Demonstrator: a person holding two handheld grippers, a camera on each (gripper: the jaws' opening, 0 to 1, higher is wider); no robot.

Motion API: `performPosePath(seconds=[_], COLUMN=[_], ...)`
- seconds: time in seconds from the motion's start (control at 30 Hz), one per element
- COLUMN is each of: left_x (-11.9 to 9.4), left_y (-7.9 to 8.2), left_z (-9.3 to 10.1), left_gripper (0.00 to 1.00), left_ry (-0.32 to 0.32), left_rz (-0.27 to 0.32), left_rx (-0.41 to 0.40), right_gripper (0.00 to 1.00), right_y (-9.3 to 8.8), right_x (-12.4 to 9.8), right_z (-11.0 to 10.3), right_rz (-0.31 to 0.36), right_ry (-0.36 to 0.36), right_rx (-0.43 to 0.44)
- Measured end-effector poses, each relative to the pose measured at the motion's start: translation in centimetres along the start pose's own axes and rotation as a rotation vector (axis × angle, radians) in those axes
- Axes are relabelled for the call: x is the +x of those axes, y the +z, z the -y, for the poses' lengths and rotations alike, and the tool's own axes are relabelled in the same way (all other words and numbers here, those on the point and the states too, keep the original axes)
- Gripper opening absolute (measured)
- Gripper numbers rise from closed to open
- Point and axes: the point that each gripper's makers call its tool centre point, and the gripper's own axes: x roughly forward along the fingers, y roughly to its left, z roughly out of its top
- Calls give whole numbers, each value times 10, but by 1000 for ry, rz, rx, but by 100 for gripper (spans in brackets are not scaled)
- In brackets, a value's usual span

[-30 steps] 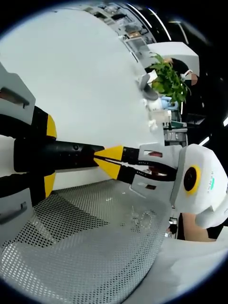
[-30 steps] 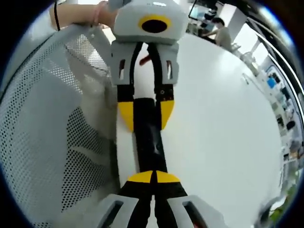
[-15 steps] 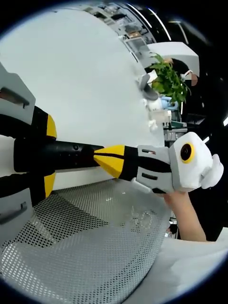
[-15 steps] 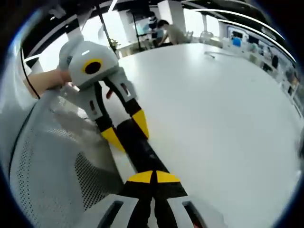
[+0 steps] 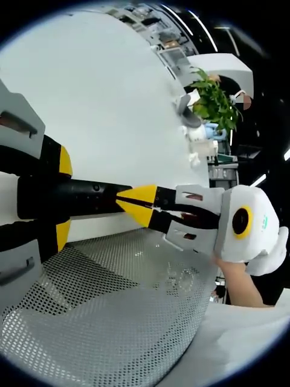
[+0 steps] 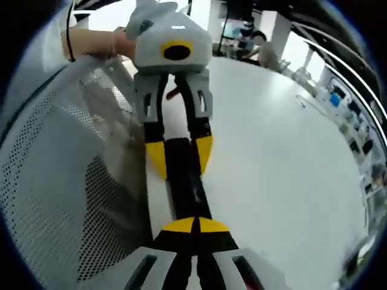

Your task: Press the specified remote control buttons in sequence, fully releasing each button before pressing the next.

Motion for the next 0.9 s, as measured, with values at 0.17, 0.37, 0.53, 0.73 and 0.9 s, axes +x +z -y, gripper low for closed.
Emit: performPosePath(seconds=[0.17, 0.37, 0.53, 0.73, 0.9], left_x=[0, 0, 0, 0, 0], left_y=[0, 0, 0, 0, 0], left_z=[0, 0, 0, 0, 0], left_gripper=[25, 25, 25, 25, 25], left_ry=[1, 2, 2, 5, 6], left_rz=[-1, -3, -4, -4, -6], left_rx=[1, 0, 0, -3, -3], right_gripper=[0, 0, 0, 0, 0], right_y=[1, 1, 1, 0, -1], right_x=[1, 3, 4, 4, 5], right_z=[0, 0, 0, 0, -1], right_rz=[-17, -72, -117, -168, -224], right_ry=[2, 7, 2, 17, 20], right_rx=[-73, -160, -185, -225, -338])
